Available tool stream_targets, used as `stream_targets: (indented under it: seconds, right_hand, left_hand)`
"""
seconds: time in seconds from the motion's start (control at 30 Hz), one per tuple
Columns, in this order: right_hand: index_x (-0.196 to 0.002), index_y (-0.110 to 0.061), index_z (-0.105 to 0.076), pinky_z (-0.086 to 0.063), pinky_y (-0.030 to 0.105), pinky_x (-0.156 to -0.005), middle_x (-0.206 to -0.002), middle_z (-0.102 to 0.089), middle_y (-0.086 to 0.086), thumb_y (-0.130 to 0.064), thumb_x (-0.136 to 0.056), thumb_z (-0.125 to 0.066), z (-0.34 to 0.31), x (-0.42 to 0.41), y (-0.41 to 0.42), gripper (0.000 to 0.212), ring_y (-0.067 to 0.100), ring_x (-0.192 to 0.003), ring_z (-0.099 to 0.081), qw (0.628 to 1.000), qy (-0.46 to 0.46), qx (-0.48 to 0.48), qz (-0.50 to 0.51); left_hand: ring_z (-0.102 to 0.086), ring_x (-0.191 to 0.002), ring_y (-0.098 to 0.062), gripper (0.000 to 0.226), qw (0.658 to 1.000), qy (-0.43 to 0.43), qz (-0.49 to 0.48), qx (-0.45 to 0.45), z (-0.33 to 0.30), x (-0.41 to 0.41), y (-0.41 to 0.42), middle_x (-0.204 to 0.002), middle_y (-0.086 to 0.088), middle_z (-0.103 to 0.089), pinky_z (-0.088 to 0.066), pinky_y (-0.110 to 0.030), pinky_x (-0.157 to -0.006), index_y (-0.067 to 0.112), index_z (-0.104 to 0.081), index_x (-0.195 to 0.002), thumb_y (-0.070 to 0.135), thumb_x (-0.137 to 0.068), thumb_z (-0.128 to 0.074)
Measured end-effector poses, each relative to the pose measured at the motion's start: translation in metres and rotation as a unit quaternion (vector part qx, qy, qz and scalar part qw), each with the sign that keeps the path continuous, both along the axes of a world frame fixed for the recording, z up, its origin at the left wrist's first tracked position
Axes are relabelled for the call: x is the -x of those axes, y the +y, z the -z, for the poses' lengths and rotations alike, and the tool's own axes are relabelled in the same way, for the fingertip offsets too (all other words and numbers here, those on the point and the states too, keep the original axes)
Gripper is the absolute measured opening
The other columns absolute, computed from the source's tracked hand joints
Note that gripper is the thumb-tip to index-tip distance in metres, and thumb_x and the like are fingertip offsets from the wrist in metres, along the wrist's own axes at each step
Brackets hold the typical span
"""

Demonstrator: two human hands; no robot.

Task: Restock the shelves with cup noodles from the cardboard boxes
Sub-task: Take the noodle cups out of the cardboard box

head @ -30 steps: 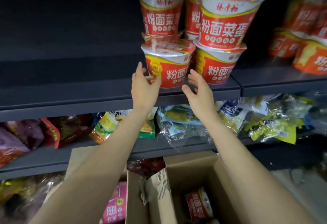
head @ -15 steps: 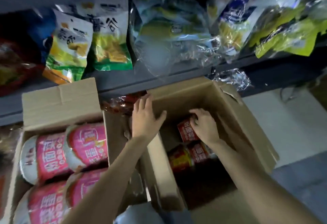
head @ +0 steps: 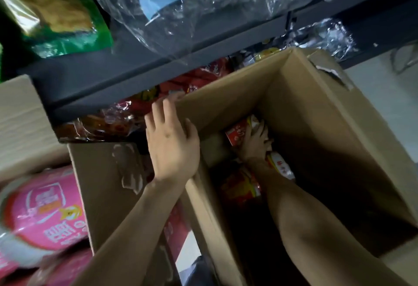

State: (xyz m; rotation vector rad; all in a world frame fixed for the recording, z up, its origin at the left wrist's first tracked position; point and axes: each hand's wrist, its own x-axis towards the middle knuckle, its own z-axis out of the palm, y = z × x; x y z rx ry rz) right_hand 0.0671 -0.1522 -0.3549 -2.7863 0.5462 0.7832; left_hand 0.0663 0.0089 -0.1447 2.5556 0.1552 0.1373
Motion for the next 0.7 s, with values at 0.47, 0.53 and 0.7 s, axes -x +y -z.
stream_targets:
  seconds: [0.47,0.53,0.7]
  right_hand:
    - [-0.146,-0.023,-0.016,-0.025,0.060,-0.104,-0.151,-0.005,0.022,-0.052,-0.072,-0.072,-0.105,0.000,0.000,0.097,0.042,-0.136,-0.013,0.997,-0.057,-0.048,0.020]
    - [-0.146,-0.026,-0.016,-0.025,0.059,-0.105,-0.150,-0.007,0.019,-0.050,-0.067,-0.076,-0.160,0.018,-0.005,0.103,0.042,-0.135,-0.014,0.992,-0.104,-0.076,-0.002]
    - [-0.143,-0.030,-0.025,-0.029,0.056,-0.104,-0.148,-0.016,0.018,-0.046,-0.052,-0.085,-0.286,0.081,-0.025,0.110,0.038,-0.133,-0.022,0.935,-0.306,-0.084,-0.157]
  left_hand:
    - [-0.027,-0.128,-0.027,0.052,0.997,0.065,0.012,-0.028,-0.010,-0.003,0.002,-0.142,-0.008,-0.034,-0.017,-0.039,-0.107,0.018,-0.032,-0.140,0.005,-0.090,-0.038]
    - [-0.026,-0.132,-0.029,0.046,0.993,0.091,0.024,-0.074,-0.015,0.000,0.004,-0.143,-0.005,-0.034,-0.015,-0.052,-0.111,0.021,-0.033,-0.141,0.018,-0.095,-0.040]
    - [-0.015,-0.143,-0.021,0.049,0.984,0.167,0.041,0.047,-0.071,0.020,0.004,-0.153,0.004,-0.026,-0.004,-0.050,-0.115,0.026,-0.044,-0.138,0.047,-0.094,-0.046]
